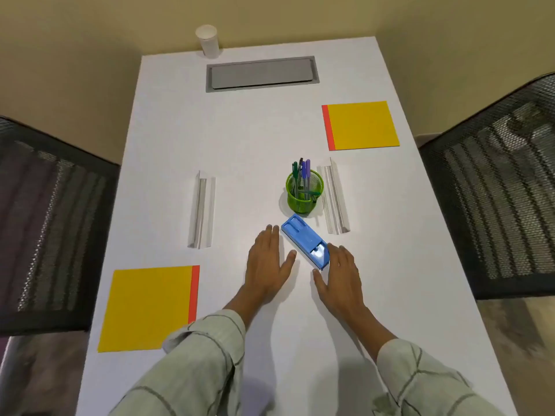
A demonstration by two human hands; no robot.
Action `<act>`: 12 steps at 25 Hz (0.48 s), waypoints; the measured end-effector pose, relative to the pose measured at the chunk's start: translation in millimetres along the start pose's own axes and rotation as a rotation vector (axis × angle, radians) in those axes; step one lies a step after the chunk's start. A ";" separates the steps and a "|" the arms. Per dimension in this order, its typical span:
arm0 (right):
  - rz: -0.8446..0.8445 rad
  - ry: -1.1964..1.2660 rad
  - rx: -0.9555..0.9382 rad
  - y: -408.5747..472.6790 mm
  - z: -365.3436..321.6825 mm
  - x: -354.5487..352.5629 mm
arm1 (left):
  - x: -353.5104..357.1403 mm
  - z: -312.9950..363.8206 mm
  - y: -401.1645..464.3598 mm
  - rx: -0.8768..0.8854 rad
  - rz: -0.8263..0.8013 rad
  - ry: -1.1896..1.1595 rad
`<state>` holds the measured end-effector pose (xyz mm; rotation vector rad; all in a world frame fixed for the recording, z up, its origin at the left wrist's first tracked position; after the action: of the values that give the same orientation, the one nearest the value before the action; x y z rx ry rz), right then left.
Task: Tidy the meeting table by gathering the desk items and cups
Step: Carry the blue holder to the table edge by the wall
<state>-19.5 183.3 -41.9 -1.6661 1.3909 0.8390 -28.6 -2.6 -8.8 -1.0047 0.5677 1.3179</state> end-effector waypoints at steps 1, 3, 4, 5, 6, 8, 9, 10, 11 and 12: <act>0.003 0.063 0.032 3.9 2.1 1.5 | 1.9 0.3 9.9 -0.038 0.015 -0.068; 0.018 0.130 0.082 6.8 4.1 -0.9 | 5.8 -0.1 25.5 -0.144 -0.015 -0.196; 0.006 0.131 0.099 7.6 3.7 -2.5 | 7.2 -0.5 33.0 -0.203 -0.037 -0.263; 0.009 0.134 0.091 9.7 5.0 -2.5 | 9.5 -1.4 39.7 -0.254 -0.048 -0.317; 0.001 0.149 0.091 10.8 4.0 -4.3 | 11.0 -1.4 43.8 -0.286 -0.049 -0.385; -0.029 0.189 0.106 13.3 4.5 -7.3 | 8.2 0.2 51.4 -0.324 -0.054 -0.562; -0.044 0.213 0.117 11.9 4.8 -8.6 | 5.4 1.8 52.6 -0.336 -0.060 -0.632; -0.052 0.233 0.129 8.7 5.7 -10.1 | 1.8 3.2 51.0 -0.354 -0.067 -0.698; -0.060 0.249 0.138 4.3 7.5 -11.4 | -1.0 3.3 47.8 -0.386 -0.076 -0.755; -0.063 0.257 0.137 -1.4 9.0 -12.9 | -2.2 1.8 43.8 -0.427 -0.076 -0.821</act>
<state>-20.4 197.3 -34.7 -1.7461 1.5226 0.4938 -71.3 -4.7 -18.2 -0.7087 -0.3852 1.6651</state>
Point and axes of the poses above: each hand's wrist, its own y-axis towards the middle knuckle, its own x-axis out of the palm, z = x × y, the point moved 3 cm from there along y, towards the middle knuckle, and after that the axes turned 2 degrees about x, right-handed, at the moved point
